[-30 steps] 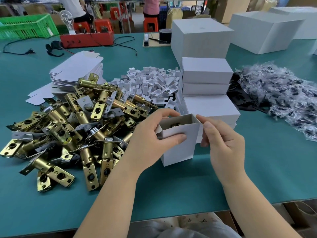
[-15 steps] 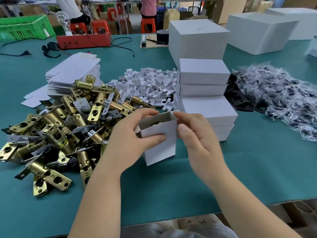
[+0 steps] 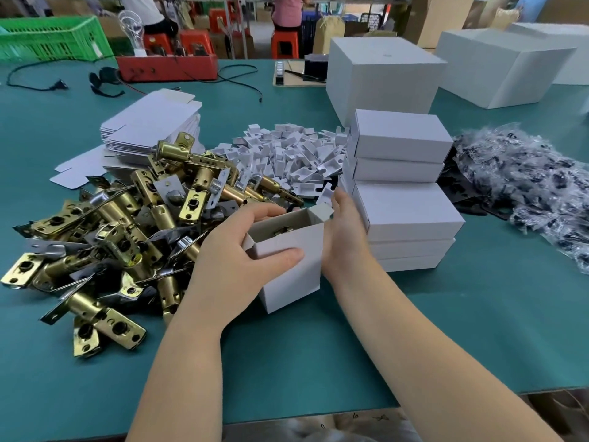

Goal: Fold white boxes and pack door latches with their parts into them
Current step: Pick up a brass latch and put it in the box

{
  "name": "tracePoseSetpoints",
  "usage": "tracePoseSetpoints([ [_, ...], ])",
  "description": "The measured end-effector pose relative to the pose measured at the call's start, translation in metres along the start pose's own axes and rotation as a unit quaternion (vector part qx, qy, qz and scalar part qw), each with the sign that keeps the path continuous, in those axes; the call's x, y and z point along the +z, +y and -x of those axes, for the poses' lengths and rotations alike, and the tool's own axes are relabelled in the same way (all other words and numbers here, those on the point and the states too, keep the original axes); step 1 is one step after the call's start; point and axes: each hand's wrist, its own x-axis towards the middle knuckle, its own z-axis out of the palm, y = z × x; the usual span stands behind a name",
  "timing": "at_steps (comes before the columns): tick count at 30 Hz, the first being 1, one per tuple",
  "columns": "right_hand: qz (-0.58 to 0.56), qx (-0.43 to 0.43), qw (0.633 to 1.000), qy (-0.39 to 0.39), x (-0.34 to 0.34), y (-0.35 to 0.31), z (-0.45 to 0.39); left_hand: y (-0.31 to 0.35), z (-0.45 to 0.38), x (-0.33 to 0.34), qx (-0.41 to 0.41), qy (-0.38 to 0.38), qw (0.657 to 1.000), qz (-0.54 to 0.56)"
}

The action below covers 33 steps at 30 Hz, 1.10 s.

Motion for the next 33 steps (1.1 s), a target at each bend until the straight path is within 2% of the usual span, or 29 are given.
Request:
tracePoseSetpoints([
  [3, -0.006, 0.028, 0.999, 0.026, 0.003, 0.001, -0.011, 0.0, 0.001, 0.0, 0.003, -0.004, 1.0, 0.0],
  [11, 0.047, -0.002, 0.995, 0.092, 0.021, -0.008, -0.025, 0.002, 0.002, 0.0, 0.031, -0.012, 0.999, -0.004],
  [15, 0.175, -0.001, 0.979, 0.104, 0.021, -0.012, -0.019, 0.005, 0.003, -0.001, 0.04, -0.01, 0.999, -0.013],
  [17, 0.223, -0.04, 0.971, 0.071, 0.015, -0.009, -0.013, 0.004, 0.003, -0.001, 0.041, -0.008, 0.999, -0.018],
  [19, 0.265, -0.071, 0.962, -0.009, 0.009, -0.003, -0.002, 0.004, 0.003, 0.0, 0.036, -0.008, 0.999, -0.017],
  [21, 0.299, -0.1, 0.948, -0.035, 0.002, -0.004, 0.014, 0.004, 0.003, 0.001, 0.034, -0.005, 0.999, -0.014],
  [23, 0.349, -0.177, 0.92, -0.028, -0.003, -0.01, 0.032, 0.005, 0.003, 0.004, 0.034, 0.001, 0.999, -0.005],
  [25, 0.398, -0.295, 0.868, -0.024, -0.008, -0.015, 0.051, 0.007, 0.005, 0.009, 0.031, 0.005, 0.999, 0.014],
  [28, 0.47, -0.514, 0.717, -0.02, -0.009, -0.023, 0.077, 0.008, 0.007, 0.02, 0.033, -0.003, 0.999, 0.043],
  [29, 0.476, -0.546, 0.689, -0.021, -0.008, -0.026, 0.082, 0.008, 0.008, 0.024, 0.033, -0.004, 0.999, 0.039],
  [31, 0.467, -0.563, 0.681, -0.018, -0.007, -0.034, 0.088, 0.008, 0.011, 0.032, 0.041, -0.007, 0.999, 0.019],
  [33, 0.449, -0.554, 0.7, -0.032, -0.012, -0.044, 0.092, 0.009, 0.013, 0.037, 0.05, -0.011, 0.999, 0.007],
])
